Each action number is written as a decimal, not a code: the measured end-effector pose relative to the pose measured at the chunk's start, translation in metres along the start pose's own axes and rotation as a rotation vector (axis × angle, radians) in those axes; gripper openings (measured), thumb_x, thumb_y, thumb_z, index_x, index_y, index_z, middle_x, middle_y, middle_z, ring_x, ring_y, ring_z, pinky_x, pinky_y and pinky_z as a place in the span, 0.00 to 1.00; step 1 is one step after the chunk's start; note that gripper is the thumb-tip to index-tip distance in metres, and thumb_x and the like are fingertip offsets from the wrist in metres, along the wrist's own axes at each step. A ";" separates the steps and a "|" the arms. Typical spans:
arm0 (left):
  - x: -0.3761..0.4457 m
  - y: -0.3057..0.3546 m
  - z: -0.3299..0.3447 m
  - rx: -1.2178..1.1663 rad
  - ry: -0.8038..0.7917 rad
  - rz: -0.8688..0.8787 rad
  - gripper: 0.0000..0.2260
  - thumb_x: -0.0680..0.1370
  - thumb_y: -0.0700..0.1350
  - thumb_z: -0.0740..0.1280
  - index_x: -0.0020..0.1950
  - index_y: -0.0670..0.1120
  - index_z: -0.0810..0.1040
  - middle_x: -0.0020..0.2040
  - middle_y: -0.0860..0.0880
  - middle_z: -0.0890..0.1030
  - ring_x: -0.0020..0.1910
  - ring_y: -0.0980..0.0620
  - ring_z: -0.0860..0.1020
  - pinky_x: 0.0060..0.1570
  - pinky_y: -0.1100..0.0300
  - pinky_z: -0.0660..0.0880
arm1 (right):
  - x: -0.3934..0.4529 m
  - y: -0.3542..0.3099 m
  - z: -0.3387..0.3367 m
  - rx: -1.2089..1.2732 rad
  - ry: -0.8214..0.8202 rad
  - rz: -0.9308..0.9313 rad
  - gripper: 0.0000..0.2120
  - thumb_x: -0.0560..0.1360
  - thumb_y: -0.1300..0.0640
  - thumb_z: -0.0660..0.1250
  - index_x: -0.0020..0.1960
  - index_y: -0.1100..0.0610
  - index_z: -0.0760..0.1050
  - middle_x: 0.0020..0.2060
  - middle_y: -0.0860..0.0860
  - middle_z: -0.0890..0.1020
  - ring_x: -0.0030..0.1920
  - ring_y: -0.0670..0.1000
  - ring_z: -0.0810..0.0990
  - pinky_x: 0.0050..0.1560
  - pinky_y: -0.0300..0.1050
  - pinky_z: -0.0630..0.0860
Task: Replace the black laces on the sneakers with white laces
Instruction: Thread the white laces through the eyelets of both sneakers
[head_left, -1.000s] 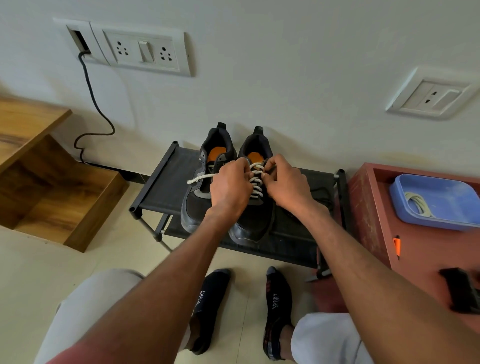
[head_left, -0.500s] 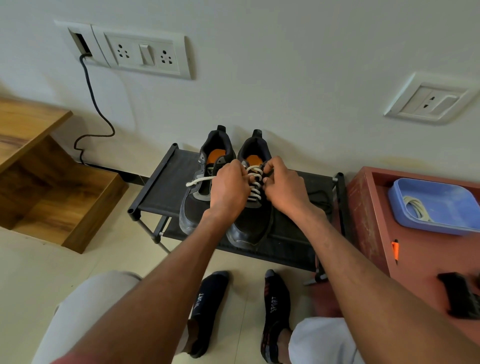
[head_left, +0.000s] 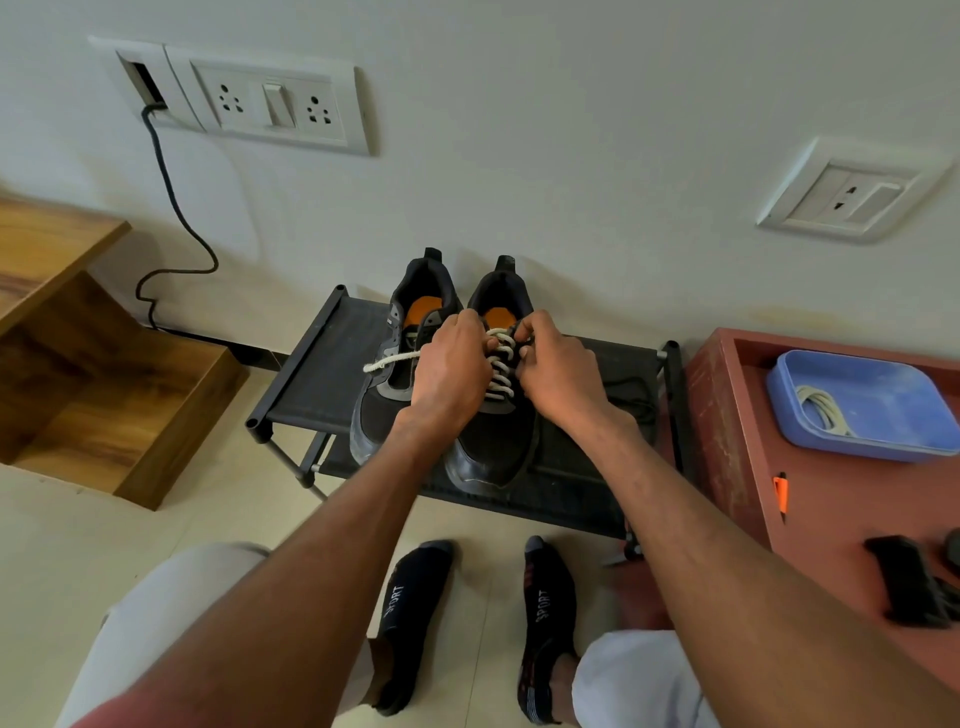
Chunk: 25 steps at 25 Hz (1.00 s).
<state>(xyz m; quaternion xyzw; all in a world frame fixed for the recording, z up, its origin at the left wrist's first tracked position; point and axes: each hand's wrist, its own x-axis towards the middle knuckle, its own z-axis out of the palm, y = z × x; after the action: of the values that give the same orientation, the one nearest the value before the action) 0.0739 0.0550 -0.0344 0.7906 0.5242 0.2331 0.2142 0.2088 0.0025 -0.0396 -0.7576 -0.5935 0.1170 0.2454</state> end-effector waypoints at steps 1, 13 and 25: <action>0.001 0.000 0.000 -0.008 0.003 -0.013 0.05 0.84 0.40 0.62 0.49 0.47 0.70 0.46 0.49 0.76 0.43 0.45 0.76 0.41 0.49 0.70 | 0.000 0.000 0.000 0.007 0.016 -0.001 0.10 0.83 0.61 0.65 0.61 0.50 0.70 0.39 0.48 0.80 0.38 0.51 0.80 0.38 0.50 0.76; 0.001 -0.003 -0.001 -0.065 0.043 -0.085 0.06 0.80 0.39 0.65 0.49 0.50 0.75 0.40 0.53 0.78 0.38 0.51 0.77 0.34 0.55 0.67 | 0.004 -0.006 0.006 -0.066 0.152 -0.099 0.03 0.85 0.53 0.62 0.57 0.51 0.68 0.35 0.48 0.78 0.32 0.52 0.78 0.34 0.52 0.78; 0.007 -0.003 -0.001 -0.077 0.020 -0.114 0.04 0.83 0.47 0.67 0.49 0.51 0.74 0.40 0.52 0.79 0.38 0.50 0.78 0.35 0.53 0.73 | 0.004 -0.003 0.007 -0.047 0.149 -0.060 0.04 0.85 0.53 0.63 0.58 0.53 0.71 0.36 0.47 0.78 0.34 0.52 0.76 0.36 0.48 0.71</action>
<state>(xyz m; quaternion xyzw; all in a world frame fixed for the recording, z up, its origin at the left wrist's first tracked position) 0.0735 0.0621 -0.0341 0.7480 0.5613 0.2485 0.2523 0.2037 0.0082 -0.0436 -0.7514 -0.5988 0.0392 0.2744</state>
